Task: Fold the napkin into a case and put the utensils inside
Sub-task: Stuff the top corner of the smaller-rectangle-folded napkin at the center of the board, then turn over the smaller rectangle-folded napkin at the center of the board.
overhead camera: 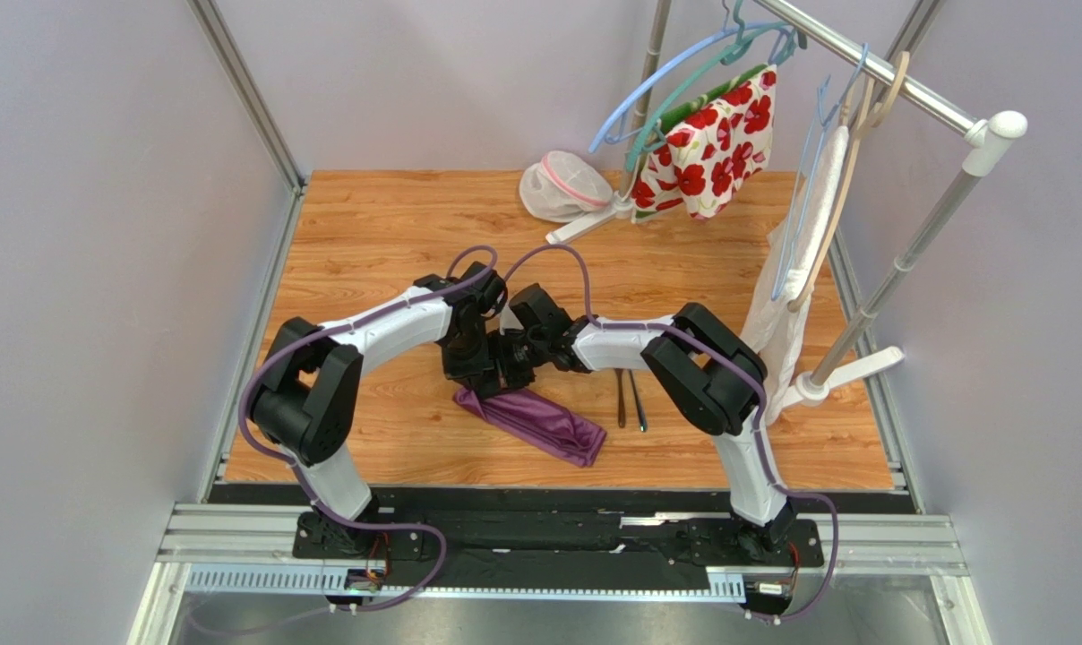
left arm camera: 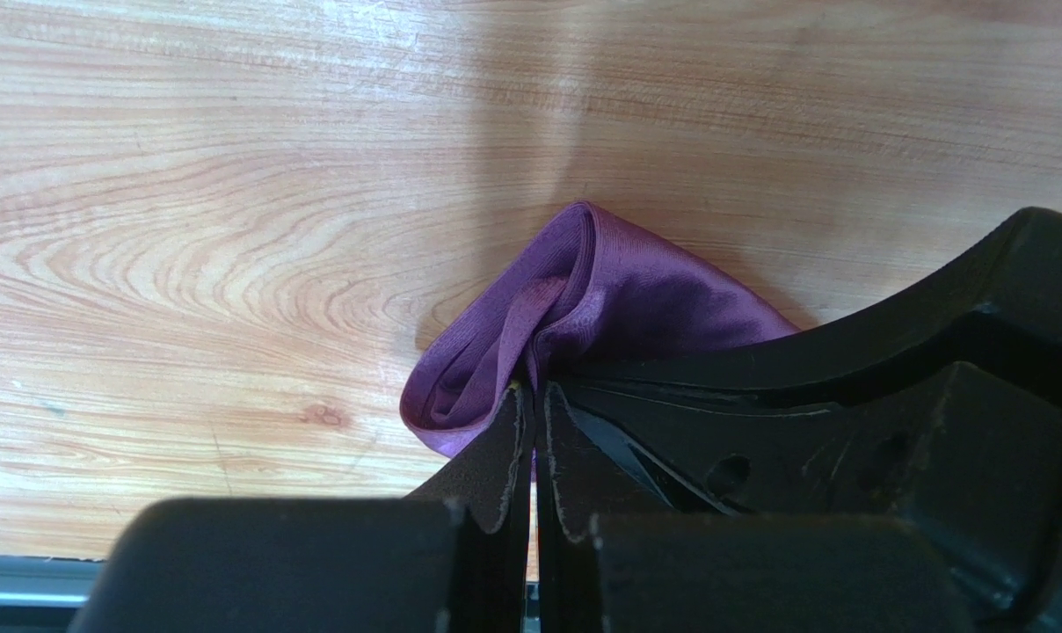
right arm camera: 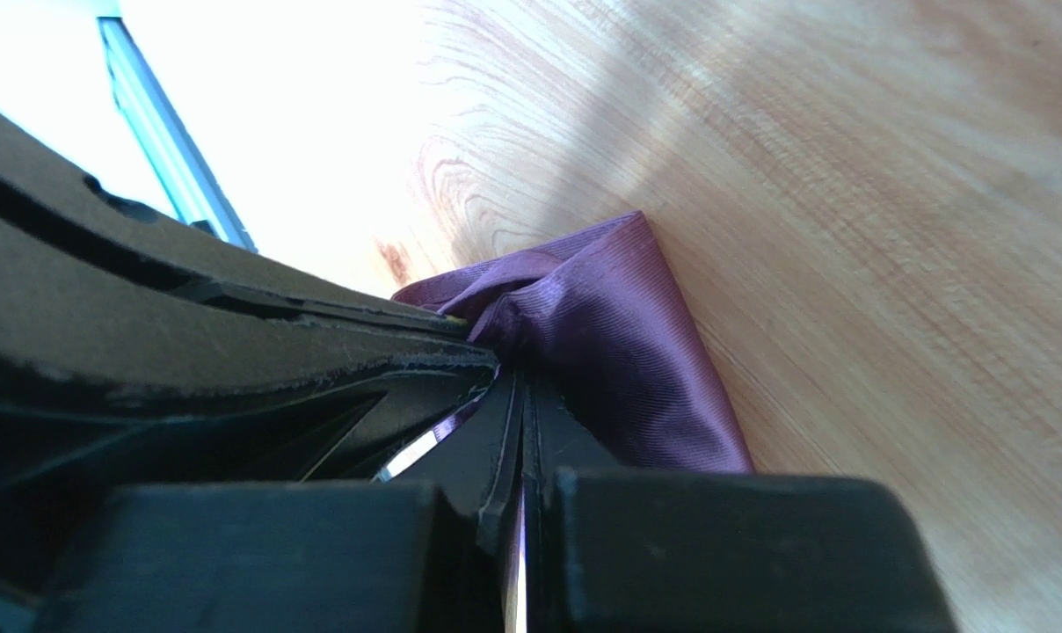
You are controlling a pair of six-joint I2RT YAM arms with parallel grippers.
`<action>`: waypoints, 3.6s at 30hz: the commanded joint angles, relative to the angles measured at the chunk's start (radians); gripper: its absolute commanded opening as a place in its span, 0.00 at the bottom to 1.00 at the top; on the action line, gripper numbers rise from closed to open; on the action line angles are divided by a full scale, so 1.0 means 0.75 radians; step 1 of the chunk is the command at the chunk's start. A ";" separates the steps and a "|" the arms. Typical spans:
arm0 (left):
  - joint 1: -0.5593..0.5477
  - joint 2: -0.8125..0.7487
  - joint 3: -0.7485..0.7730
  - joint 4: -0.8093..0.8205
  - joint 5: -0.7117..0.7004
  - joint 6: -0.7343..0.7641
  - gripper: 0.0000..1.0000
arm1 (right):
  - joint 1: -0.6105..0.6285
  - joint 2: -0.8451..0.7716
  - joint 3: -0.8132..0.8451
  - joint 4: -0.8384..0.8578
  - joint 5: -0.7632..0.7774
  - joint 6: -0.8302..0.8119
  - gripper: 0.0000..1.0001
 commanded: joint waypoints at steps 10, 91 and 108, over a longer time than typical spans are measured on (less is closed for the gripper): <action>-0.006 0.100 0.026 0.119 -0.056 -0.006 0.00 | 0.023 -0.101 -0.181 0.030 -0.015 -0.061 0.10; 0.211 -1.103 -0.146 -0.132 0.137 0.033 0.31 | 0.600 -0.060 0.255 -0.940 1.255 -0.542 0.00; 0.219 -1.121 -0.117 -0.183 0.114 -0.004 0.31 | 0.350 -0.279 0.316 -0.621 0.290 -0.377 0.00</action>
